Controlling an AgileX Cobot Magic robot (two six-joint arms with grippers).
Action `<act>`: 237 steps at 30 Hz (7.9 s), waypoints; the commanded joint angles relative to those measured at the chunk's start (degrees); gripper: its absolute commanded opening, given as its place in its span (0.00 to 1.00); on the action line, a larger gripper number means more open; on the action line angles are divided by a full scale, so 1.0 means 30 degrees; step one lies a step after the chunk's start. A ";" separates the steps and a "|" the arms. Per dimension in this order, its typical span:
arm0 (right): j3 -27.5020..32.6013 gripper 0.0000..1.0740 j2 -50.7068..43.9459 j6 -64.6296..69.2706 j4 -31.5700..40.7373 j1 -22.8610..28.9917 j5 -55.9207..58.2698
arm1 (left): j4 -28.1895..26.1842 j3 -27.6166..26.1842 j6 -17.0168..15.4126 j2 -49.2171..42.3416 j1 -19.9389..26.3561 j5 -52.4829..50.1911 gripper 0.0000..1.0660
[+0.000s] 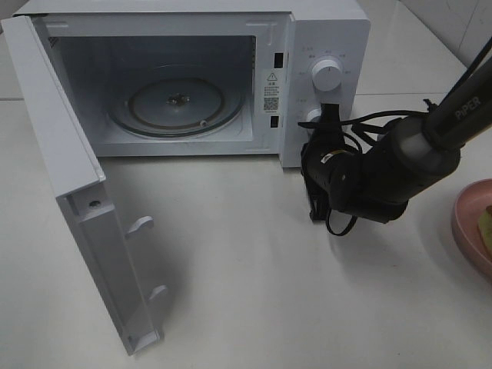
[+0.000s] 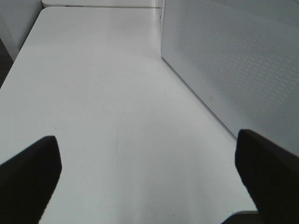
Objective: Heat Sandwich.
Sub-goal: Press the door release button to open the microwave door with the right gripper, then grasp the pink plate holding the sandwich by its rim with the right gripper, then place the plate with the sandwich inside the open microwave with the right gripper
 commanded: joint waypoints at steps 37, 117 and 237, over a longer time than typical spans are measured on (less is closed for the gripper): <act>0.6627 0.05 -0.6799 0.1585 -0.6303 -0.0477 0.0668 | 0.0057 0.0038 0.0038 -0.0439 -0.0095 -0.0267 0.90; 0.3896 0.78 -1.6711 -2.5478 -1.4649 -0.6685 2.7865 | 0.0057 0.0038 0.0038 -0.0420 -0.0095 -0.0267 0.90; 0.3037 0.00 -1.2968 -2.1008 -2.0684 -0.1203 3.2697 | 0.0057 0.0038 0.0038 -0.0420 -0.0095 -0.0267 0.90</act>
